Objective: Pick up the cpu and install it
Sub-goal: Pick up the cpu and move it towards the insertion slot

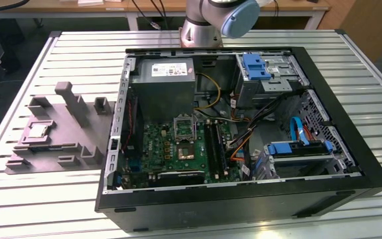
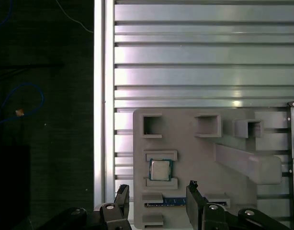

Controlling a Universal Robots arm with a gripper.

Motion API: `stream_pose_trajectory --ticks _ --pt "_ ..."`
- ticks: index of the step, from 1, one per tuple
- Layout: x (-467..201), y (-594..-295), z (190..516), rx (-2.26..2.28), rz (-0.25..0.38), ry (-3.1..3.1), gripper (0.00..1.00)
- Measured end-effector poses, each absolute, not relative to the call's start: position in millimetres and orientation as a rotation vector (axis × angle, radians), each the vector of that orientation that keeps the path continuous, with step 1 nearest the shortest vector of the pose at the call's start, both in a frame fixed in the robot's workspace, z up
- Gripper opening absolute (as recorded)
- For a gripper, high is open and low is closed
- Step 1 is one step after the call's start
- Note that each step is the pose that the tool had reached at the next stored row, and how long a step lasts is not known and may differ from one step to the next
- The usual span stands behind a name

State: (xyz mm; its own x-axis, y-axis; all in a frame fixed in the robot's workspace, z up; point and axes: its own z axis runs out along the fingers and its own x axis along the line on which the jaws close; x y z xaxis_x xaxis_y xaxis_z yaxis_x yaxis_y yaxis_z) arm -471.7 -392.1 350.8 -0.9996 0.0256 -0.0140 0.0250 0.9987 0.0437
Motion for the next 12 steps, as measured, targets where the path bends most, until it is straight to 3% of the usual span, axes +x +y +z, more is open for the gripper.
stream_pose_trajectory --ticks 12 --pt "-471.8 -392.0 348.7 0.040 0.068 3.126 0.59"
